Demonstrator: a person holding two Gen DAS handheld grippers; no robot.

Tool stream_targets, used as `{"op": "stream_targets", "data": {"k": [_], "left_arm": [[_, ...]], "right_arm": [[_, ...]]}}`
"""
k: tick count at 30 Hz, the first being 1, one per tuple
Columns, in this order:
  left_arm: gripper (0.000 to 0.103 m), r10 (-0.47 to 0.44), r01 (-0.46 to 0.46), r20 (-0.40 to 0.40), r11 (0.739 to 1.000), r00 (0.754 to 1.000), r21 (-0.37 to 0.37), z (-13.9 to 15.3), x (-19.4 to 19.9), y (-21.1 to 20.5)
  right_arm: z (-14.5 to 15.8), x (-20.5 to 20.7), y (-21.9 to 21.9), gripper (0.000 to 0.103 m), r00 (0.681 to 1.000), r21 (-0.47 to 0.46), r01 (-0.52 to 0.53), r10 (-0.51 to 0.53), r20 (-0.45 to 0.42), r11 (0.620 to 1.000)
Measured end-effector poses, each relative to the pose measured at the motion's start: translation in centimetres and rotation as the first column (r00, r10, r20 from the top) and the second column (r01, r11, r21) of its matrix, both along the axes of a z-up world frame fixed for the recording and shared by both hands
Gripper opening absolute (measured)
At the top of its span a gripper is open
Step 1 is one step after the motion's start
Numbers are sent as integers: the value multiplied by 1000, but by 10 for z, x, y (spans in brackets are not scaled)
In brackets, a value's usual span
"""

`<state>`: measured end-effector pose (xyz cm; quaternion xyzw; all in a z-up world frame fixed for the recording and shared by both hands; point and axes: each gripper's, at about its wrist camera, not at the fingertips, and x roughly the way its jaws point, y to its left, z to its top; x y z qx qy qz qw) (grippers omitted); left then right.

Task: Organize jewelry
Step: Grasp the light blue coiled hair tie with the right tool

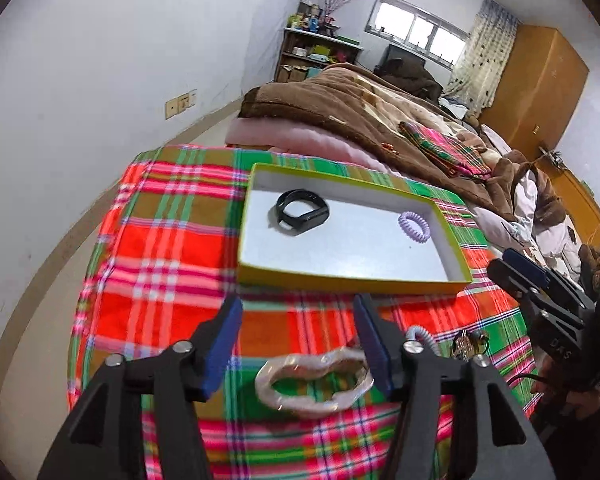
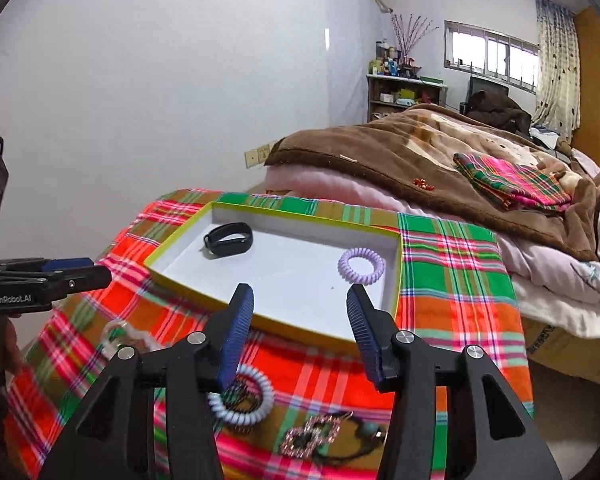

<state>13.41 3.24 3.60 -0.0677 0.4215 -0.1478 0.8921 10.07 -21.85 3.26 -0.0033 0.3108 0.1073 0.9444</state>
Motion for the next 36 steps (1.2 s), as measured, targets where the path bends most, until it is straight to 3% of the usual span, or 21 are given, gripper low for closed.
{"op": "stream_targets", "data": {"k": [4,7,11,17,22,33,36], "left_arm": [[65,-13,13,-42,1000,999,-19,-9,-12,8],[65,-1,0,-48,1000,999,-18,-16,-24,15],[65,22,-24,-72,999,997,-27,-24,-31,26],[65,28,-33,-134,999,991,-38,-39,-39,34],[65,28,-37,-145,997,989,-64,-44,-41,38],[65,26,-36,-151,997,988,-64,-47,-38,42],[65,22,-33,-160,997,987,-64,-49,-35,40]], "right_arm": [[-9,-11,5,51,999,-24,-37,36,-21,999],[-19,-15,9,59,995,-33,-69,67,-69,997],[-32,-23,15,59,987,-18,-114,111,-119,993],[-52,-30,35,59,972,-83,-180,165,-167,980],[-63,-27,51,45,963,-148,-216,186,-194,965],[-71,-20,63,30,953,-166,-254,217,-214,953],[-70,-19,65,21,953,-179,-259,221,-208,949]]}}
